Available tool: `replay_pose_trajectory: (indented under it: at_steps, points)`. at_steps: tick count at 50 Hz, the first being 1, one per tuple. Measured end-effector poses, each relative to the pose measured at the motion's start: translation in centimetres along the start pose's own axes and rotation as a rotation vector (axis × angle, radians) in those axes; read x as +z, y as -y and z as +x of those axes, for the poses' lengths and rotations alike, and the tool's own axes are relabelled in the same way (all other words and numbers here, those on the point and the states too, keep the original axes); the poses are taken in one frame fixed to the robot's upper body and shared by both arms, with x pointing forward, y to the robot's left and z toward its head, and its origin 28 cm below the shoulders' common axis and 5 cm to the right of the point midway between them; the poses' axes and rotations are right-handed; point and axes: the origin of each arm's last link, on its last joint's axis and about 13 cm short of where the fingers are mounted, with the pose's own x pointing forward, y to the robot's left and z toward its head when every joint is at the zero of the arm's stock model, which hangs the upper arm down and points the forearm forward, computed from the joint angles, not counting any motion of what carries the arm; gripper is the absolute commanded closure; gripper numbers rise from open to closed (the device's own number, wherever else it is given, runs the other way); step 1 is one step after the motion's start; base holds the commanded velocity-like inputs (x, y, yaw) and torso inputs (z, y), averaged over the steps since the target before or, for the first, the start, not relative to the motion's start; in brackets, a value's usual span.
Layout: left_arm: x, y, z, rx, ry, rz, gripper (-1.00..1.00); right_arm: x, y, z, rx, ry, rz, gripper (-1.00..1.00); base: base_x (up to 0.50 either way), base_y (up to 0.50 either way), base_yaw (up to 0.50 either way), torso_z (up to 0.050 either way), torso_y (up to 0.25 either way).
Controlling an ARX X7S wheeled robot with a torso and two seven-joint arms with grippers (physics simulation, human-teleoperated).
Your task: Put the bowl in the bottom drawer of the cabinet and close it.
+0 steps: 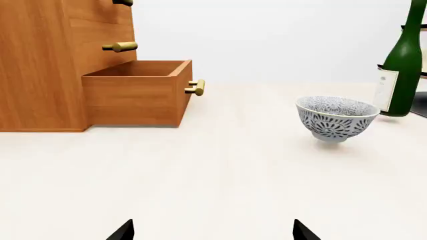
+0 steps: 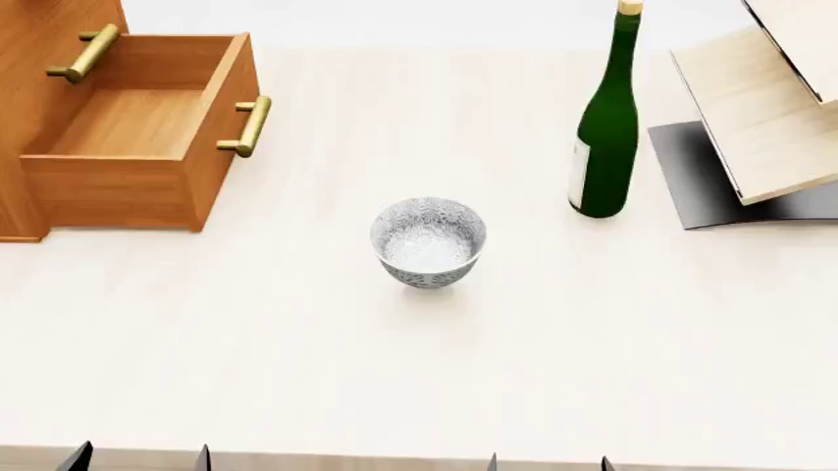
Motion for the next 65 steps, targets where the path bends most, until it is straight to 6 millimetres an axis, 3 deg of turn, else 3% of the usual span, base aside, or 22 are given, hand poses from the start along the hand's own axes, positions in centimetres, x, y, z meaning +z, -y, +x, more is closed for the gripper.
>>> replay_pose_trajectory:
  at_steps: [14,23,45,54,65]
  points:
    - [-0.5,-0.2,0.2,0.019,-0.039,0.038,-1.00,0.0,0.2,-0.4,-0.033,-0.015,0.002,-1.00,0.00,0.00,0.00,0.000,0.000]
    - [0.1,-0.2,0.0,0.022,-0.043,0.057,-1.00,1.8,0.0,-0.4,-0.043,0.022,0.004,-1.00,0.00,0.00,0.00,0.000,0.000]
    - [8.2,0.3,-1.9,0.000,0.162,0.037,-1.00,10.3,-0.8,-1.9,-0.008,0.263,-0.001,-1.00,0.00,0.00,0.00,0.000,0.000]
    - [10.3,0.5,-2.8,-0.010,0.219,0.028,-1.00,12.0,-1.0,-2.6,0.004,0.315,0.003,-1.00,0.00,0.00,0.00,0.000,0.000]
    - [11.6,0.7,-3.4,-0.020,0.252,0.023,-1.00,12.7,-1.1,-3.0,0.007,0.341,0.012,-1.00,0.06,0.00,0.00,0.000,0.000]
